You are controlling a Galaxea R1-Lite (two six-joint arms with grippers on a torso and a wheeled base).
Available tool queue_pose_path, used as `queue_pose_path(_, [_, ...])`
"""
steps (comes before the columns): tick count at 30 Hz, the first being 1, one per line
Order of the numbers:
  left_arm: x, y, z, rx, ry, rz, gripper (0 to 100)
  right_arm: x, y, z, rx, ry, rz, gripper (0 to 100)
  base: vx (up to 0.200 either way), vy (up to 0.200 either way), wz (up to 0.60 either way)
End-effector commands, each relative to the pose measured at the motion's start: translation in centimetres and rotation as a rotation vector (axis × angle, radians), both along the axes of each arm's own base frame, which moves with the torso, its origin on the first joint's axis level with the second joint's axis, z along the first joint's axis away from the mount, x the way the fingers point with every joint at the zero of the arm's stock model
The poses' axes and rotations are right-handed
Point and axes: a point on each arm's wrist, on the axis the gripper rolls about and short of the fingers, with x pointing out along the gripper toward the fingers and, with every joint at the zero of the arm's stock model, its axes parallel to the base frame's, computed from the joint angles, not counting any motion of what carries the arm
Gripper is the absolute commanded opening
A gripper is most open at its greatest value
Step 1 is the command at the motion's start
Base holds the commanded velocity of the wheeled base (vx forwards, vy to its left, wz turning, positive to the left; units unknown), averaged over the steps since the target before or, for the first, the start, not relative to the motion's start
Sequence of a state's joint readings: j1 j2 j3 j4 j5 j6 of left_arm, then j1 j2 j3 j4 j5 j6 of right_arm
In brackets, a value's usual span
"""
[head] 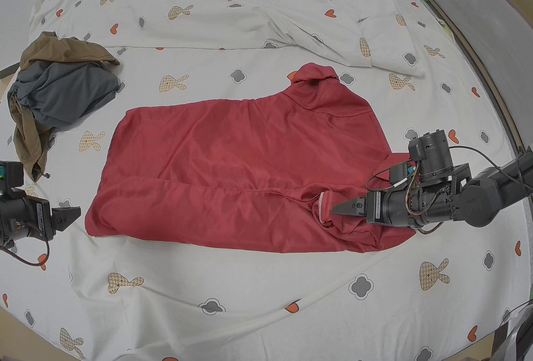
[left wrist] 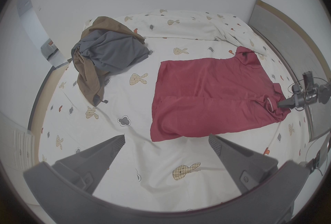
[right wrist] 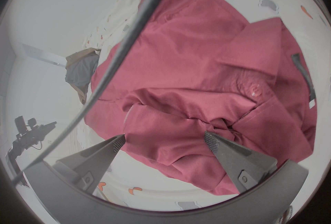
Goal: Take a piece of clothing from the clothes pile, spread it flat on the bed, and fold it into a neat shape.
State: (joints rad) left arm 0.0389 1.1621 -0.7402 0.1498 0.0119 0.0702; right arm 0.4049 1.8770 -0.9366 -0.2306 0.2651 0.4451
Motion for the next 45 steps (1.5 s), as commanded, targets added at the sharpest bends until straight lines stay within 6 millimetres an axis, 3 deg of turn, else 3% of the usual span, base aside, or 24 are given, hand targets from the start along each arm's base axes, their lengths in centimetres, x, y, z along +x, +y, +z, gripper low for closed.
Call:
queue_pose_path(1, [1.5,0.2,-0.9,-0.039,0.040,0.023,100,-2.6,-1.1,4.4,0.062,-0.113,0.007,100,0.000,0.000,0.00])
queue_pose_path(2, [1.6,0.2,-0.9,-0.041,0.040,0.026,100,-2.8,-1.2,4.8,0.069,-0.125,0.008,100,0.000,0.000,0.00])
queue_pose_path(5, [1.5,0.2,-0.7,-0.043,0.030,0.029,100,-6.0,-2.5,9.0,0.149,-0.227,0.014,100,0.000,0.000,0.00])
queue_pose_path(6, [1.5,0.2,-0.7,-0.043,0.030,0.029,100,-6.0,-2.5,9.0,0.149,-0.227,0.014,100,0.000,0.000,0.00])
queue_pose_path(8, [1.0,0.2,-0.2,-0.044,0.001,0.032,100,-9.9,-4.2,12.7,0.225,-0.293,0.009,100,0.000,0.000,0.00])
queue_pose_path(12, [0.3,0.2,0.4,-0.043,-0.033,0.031,100,-15.7,-7.4,16.9,0.297,-0.336,0.036,100,0.000,0.000,0.00])
queue_pose_path(16, [-0.2,0.1,1.1,-0.041,-0.060,0.032,100,-20.3,-10.0,18.2,0.302,-0.331,-0.006,100,0.000,0.000,0.00])
queue_pose_path(19, [-0.6,0.1,1.3,-0.041,-0.076,0.035,100,-24.0,-11.3,16.5,0.240,-0.318,-0.041,100,0.000,0.000,0.00])
queue_pose_path(21, [-0.7,0.1,1.3,-0.040,-0.077,0.036,100,-24.8,-11.5,15.8,0.210,-0.323,-0.039,100,0.000,0.000,0.00])
queue_pose_path(22, [-0.8,0.1,1.3,-0.040,-0.076,0.035,100,-26.4,-12.0,13.9,0.120,-0.354,-0.037,100,0.000,0.000,0.00])
queue_pose_path(24, [-0.9,0.1,1.3,-0.040,-0.082,0.034,100,-27.2,-12.3,12.7,0.068,-0.363,-0.053,100,0.000,0.000,0.00])
queue_pose_path(27, [-1.1,0.1,1.4,-0.039,-0.088,0.034,100,-27.3,-12.3,11.5,0.044,-0.309,-0.051,100,0.000,0.000,0.00])
queue_pose_path(30, [-1.6,0.1,1.6,-0.039,-0.102,0.034,100,-26.8,-12.1,6.7,-0.024,-0.135,0.042,100,0.000,0.000,0.00])
queue_pose_path(32, [-1.8,0.1,1.7,-0.039,-0.111,0.034,100,-26.7,-11.8,3.6,-0.100,-0.054,0.199,100,0.000,0.000,0.00])
queue_pose_path(33, [-1.8,0.1,1.7,-0.039,-0.111,0.034,100,-26.7,-11.8,3.6,-0.100,-0.054,0.199,100,0.000,0.000,0.00])
queue_pose_path(35, [-1.9,0.1,1.8,-0.038,-0.119,0.035,100,-26.9,-11.6,1.8,-0.128,0.008,0.282,100,0.000,0.000,0.00])
queue_pose_path(38, [-1.9,0.1,1.8,-0.038,-0.120,0.035,100,-27.0,-11.6,1.2,-0.131,0.031,0.289,100,0.000,0.000,0.00])
queue_pose_path(42, [-1.7,0.1,1.8,-0.039,-0.117,0.035,100,-26.8,-11.6,-1.8,-0.191,0.211,0.351,100,0.000,0.000,0.00])
queue_pose_path(45, [-1.7,0.1,1.9,-0.038,-0.120,0.035,100,-26.2,-11.4,-2.4,-0.213,0.223,0.359,100,0.000,0.000,0.00])
